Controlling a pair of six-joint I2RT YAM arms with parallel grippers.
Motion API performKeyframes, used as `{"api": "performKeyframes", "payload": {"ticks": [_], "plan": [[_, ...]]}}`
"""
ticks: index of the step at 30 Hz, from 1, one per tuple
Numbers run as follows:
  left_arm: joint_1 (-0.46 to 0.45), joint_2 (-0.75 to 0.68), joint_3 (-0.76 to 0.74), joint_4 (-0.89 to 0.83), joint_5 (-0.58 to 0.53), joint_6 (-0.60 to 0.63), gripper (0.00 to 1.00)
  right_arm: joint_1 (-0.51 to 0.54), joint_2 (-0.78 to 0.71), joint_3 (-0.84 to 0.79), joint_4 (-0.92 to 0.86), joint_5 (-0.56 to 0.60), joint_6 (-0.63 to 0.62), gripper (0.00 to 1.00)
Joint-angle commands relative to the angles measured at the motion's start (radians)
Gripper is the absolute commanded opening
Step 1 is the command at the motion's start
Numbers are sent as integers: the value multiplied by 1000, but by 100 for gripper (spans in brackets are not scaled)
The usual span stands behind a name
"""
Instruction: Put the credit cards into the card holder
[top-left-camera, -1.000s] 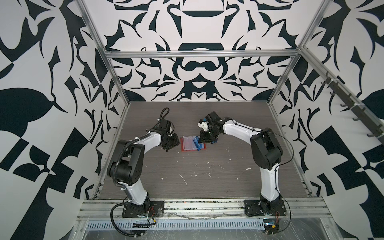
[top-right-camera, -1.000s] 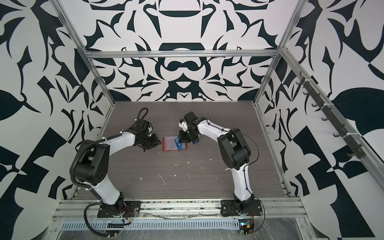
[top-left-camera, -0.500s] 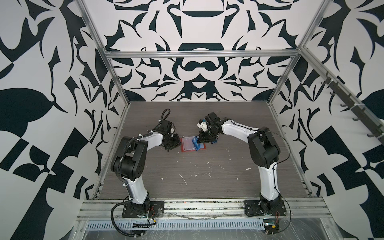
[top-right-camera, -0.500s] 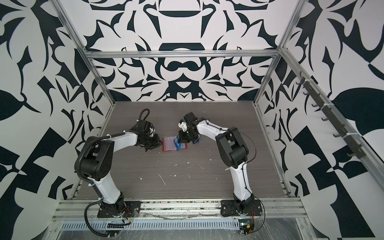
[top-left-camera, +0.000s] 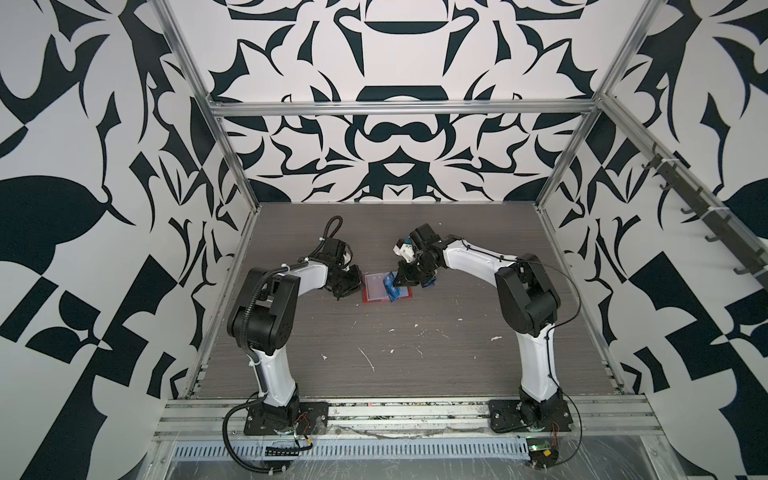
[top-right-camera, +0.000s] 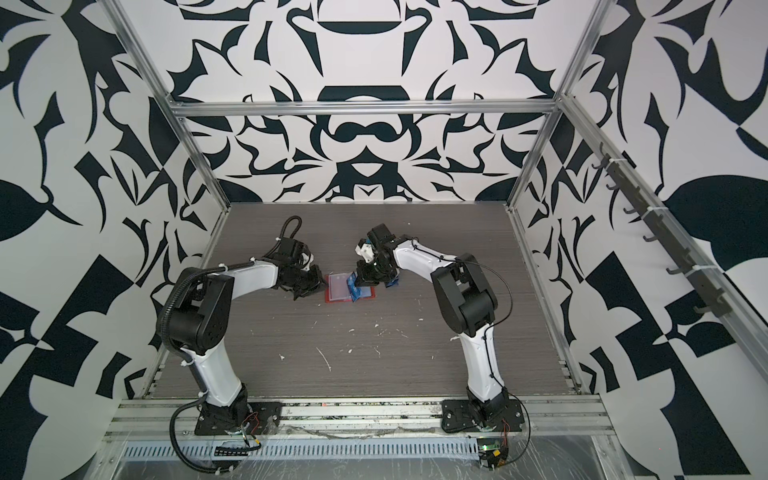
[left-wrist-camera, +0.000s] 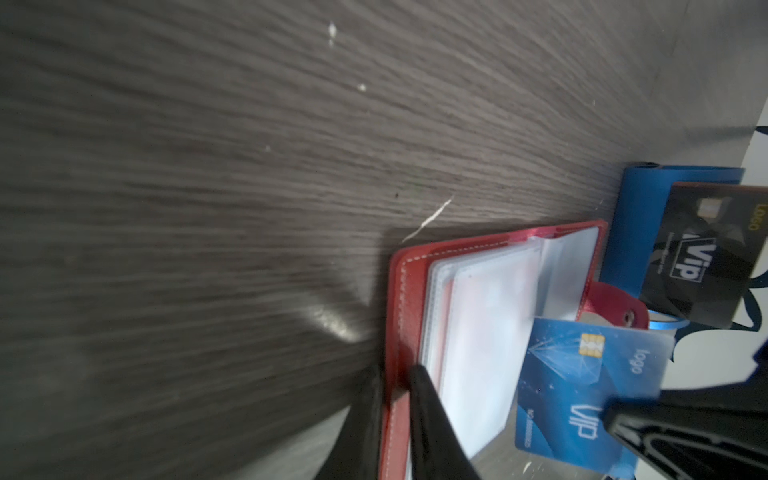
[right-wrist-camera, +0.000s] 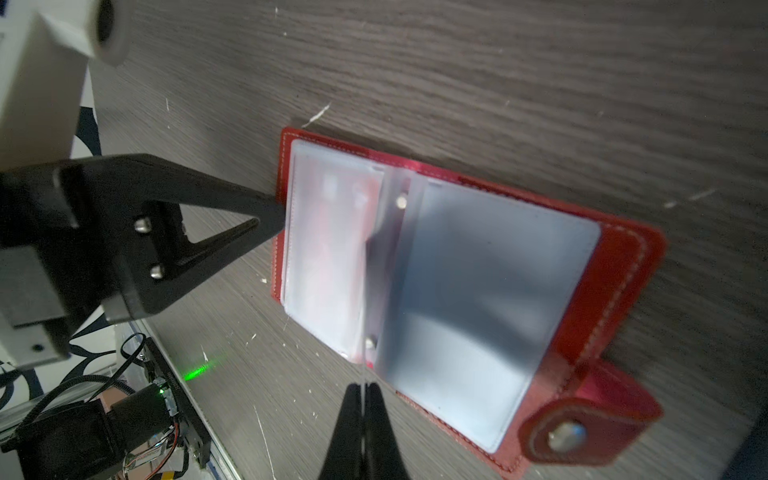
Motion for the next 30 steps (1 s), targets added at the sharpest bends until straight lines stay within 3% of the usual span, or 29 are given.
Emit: {"api": "performKeyframes", "payload": {"ticks": [1, 30], "plan": [[3, 46, 3, -54, -28, 10, 16, 4, 2, 37, 23, -29, 8, 0], [3, 92, 36, -92, -55, 37, 14, -57, 72, 46, 133, -107, 59, 0]]}}
